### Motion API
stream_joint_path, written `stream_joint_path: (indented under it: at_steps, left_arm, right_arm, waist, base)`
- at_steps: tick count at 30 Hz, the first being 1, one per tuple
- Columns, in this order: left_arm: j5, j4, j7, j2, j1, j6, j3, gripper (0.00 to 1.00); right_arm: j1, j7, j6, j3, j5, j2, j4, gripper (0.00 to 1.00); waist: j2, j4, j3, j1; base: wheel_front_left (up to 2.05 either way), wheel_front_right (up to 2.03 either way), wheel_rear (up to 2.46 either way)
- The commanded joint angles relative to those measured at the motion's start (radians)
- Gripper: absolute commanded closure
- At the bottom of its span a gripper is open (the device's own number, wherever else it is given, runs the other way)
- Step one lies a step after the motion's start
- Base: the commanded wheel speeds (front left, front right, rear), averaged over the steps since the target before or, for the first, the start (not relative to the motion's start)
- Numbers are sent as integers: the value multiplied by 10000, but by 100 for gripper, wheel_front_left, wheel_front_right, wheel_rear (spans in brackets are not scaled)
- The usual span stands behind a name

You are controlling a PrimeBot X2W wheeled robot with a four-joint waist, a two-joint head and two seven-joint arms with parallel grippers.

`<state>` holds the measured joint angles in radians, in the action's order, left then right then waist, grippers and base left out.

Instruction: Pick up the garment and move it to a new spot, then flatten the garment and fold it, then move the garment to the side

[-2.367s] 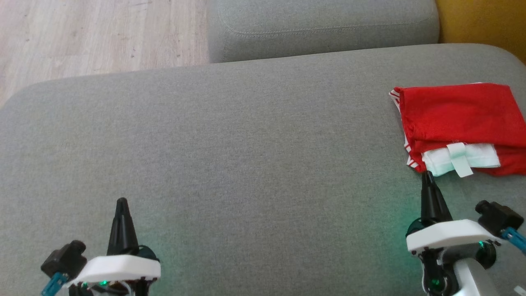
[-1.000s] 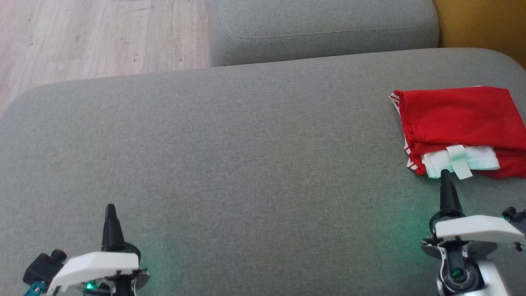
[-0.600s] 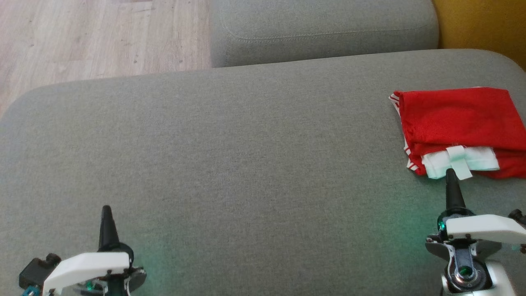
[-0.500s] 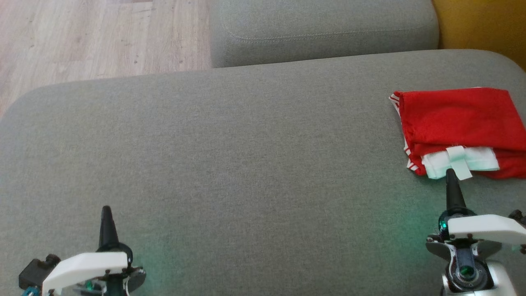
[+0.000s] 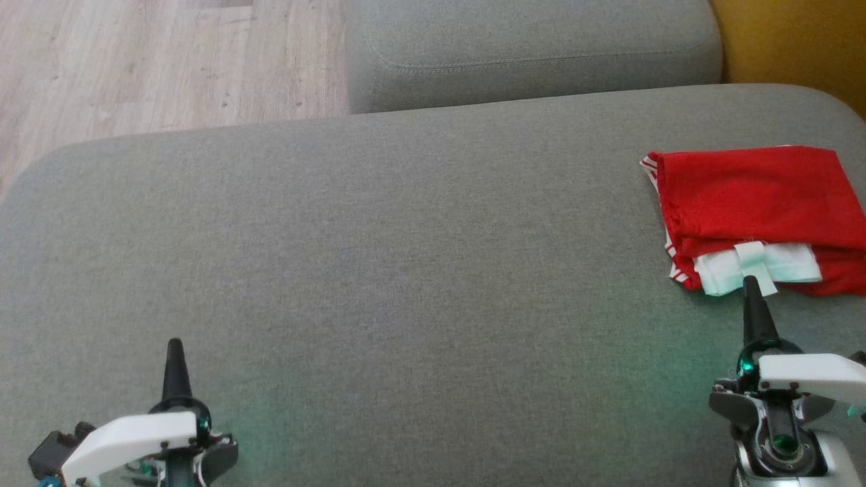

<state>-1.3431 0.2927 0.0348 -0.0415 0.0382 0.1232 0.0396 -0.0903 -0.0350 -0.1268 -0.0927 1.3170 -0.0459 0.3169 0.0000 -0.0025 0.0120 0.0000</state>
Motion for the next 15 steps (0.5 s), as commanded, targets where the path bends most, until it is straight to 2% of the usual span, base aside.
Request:
stream_joint_path:
  at_steps: [1,15]
  left_arm:
    - [-283,-356,78,-70,616,46,400,100]
    - [-1573,-419,461,-79,661,62,585,100]
  right_arm:
    - [-232,-95,-32,107,331,-45,-433,100]
    - [-202,-470,-36,-68,1733,-47,-589,100]
  waist:
    - [0,2,-5,0]
    - [0,14,-51,0]
  base:
    - [0,0,0]
    - [0,0,0]
